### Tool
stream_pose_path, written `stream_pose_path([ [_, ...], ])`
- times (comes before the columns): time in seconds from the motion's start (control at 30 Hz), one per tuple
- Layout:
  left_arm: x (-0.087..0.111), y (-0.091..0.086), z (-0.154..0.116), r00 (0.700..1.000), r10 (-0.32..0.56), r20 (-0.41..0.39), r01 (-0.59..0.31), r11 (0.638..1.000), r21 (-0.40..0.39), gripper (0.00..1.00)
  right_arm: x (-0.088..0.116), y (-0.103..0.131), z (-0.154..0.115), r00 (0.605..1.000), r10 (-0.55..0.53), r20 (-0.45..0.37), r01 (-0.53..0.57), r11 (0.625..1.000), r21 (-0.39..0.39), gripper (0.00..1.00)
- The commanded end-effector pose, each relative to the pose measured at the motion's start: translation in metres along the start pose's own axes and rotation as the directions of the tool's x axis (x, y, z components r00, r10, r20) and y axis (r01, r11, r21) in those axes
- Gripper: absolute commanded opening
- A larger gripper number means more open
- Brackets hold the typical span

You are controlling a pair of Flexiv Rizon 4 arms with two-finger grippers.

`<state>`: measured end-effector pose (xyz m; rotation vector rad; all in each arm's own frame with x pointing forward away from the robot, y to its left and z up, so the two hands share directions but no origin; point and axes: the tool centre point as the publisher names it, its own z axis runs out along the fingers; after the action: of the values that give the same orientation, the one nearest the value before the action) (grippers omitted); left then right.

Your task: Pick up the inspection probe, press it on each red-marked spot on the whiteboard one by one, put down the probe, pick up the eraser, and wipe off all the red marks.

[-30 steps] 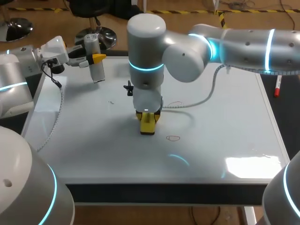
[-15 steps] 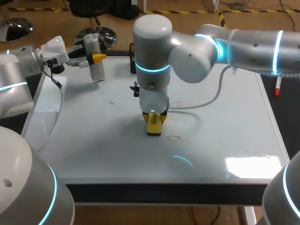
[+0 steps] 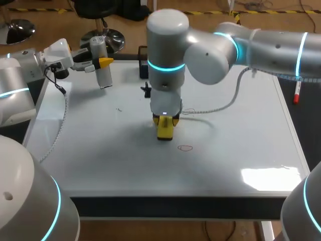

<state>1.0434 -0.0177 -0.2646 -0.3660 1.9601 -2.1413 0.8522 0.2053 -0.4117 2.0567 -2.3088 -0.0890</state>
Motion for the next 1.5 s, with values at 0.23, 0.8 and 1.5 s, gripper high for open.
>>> stream_pose_path([
  [0.23, 0.0, -0.001, 0.0, 1.0, 0.002, 0.002, -0.002, 1.0, 0.0, 0.0, 0.01, -0.033, -0.048, 1.0, -0.015, -0.004, 0.015, 0.999, 0.042, 0.0],
  [0.8, 0.0, -0.001, 0.0, 1.0, 0.002, 0.002, -0.002, 1.0, 0.0, 0.0, 0.067, -0.123, -0.087, 0.993, 0.122, -0.002, -0.121, 0.988, 0.094, 0.0],
  [1.5, 0.0, -0.001, 0.0, 1.0, 0.002, 0.002, -0.002, 1.0, 0.0, 0.0, 0.171, -0.214, -0.101, 0.948, 0.319, -0.016, -0.317, 0.945, 0.081, 0.0],
])
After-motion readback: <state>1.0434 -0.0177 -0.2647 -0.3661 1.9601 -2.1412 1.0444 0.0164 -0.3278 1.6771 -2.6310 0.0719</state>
